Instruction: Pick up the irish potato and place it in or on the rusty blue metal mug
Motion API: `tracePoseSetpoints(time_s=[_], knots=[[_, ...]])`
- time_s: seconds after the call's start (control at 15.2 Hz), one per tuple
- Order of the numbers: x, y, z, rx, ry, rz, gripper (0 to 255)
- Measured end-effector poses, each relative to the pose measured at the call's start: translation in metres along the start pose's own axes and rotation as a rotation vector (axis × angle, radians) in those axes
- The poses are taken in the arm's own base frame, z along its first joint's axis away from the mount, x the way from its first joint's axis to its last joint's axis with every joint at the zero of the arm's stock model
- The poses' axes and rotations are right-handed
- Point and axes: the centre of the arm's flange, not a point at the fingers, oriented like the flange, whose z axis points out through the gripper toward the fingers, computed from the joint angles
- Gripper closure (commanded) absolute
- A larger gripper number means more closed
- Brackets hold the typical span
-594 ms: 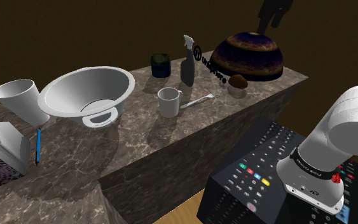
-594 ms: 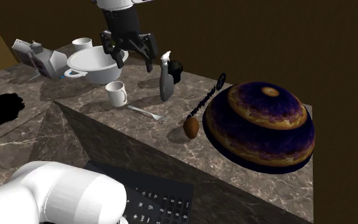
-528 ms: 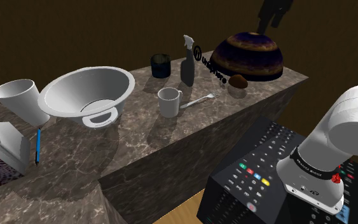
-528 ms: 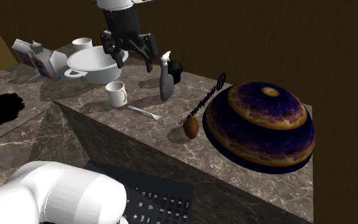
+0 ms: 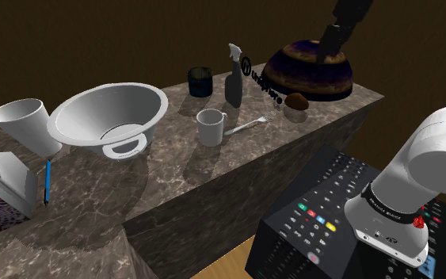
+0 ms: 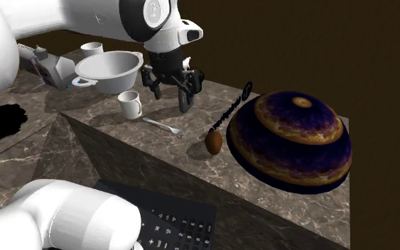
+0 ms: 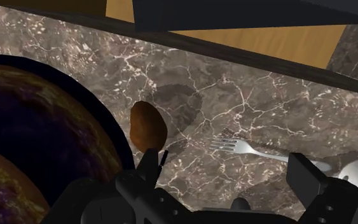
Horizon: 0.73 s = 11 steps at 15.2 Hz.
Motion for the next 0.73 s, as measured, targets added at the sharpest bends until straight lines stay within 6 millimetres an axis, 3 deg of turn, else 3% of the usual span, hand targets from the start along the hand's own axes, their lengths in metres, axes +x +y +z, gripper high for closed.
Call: tracePoseSetpoints(time_s=[0.73], knots=[[0.002, 0.077, 0.128, 0.053, 0.087, -0.058, 0]])
